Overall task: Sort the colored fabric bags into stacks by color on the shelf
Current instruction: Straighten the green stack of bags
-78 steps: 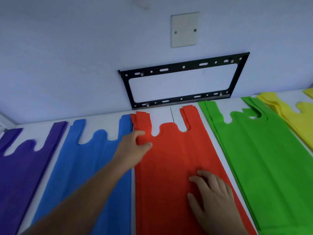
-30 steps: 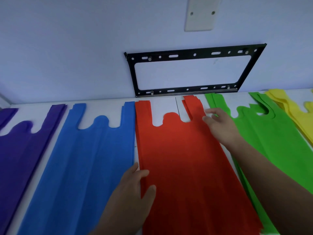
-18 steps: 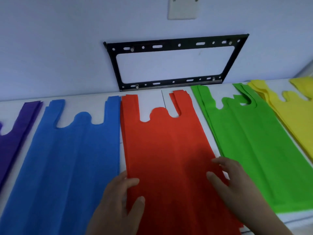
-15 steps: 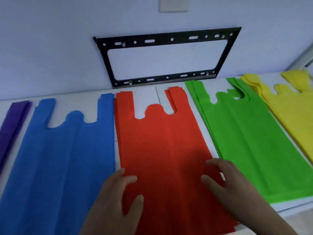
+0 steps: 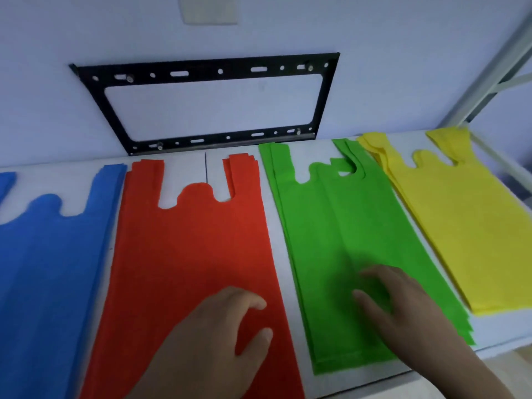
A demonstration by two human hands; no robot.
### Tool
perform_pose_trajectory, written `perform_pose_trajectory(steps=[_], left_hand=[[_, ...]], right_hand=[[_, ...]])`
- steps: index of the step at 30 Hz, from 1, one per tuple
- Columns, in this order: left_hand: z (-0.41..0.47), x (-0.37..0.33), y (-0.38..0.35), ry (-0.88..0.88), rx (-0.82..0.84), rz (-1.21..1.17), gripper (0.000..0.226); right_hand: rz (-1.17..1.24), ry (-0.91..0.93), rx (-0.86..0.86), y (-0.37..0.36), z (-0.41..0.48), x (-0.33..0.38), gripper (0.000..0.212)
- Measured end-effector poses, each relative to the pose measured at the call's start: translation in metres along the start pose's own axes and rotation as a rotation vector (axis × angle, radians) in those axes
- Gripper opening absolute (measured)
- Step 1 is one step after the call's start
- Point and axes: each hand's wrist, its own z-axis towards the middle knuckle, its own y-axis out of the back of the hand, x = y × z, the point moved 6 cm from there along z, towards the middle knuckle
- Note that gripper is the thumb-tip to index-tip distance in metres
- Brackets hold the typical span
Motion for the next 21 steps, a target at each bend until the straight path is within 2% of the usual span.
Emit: perform_pose_trajectory(steps=[4,6,9,11,14,18,21], left_hand=[[0.038,-0.057,-0.057,-0.025,0.029,0.025,0.045],[0.056,-0.082,-0.08,-0.067,0.047,0.147,0.051],[0.073,-0.089,-0.115,-0.032,0.205,0.338,0.065],[0.074,-0.087,-0.124,-0.02,0.247,0.447,0.072],[0.076,-0.086,-0.128,-0.036,0.261,0.513,0.075],[0.079,-0.083,-0.129,-0.044,0.246,0.534,0.076],[0.08,-0.084,-0.131,-0.04,0.251,0.556,0.075]], right_hand=[[0.013,0.07,0.039,0.023,0.022,-0.049,0.032],[-0.001,0.101,0.024,0.04,0.042,-0.073,0.033],[0.047,0.103,0.03,0.058,0.083,-0.096,0.035],[0.109,0.093,0.016,0.065,0.12,-0.096,0.038],[0.176,0.001,0.019,0.075,0.191,-0.085,0.052],[0.178,-0.161,0.146,0.081,0.268,-0.068,0.058],[0.417,-0.257,0.203,0.076,0.292,-0.061,0.053]])
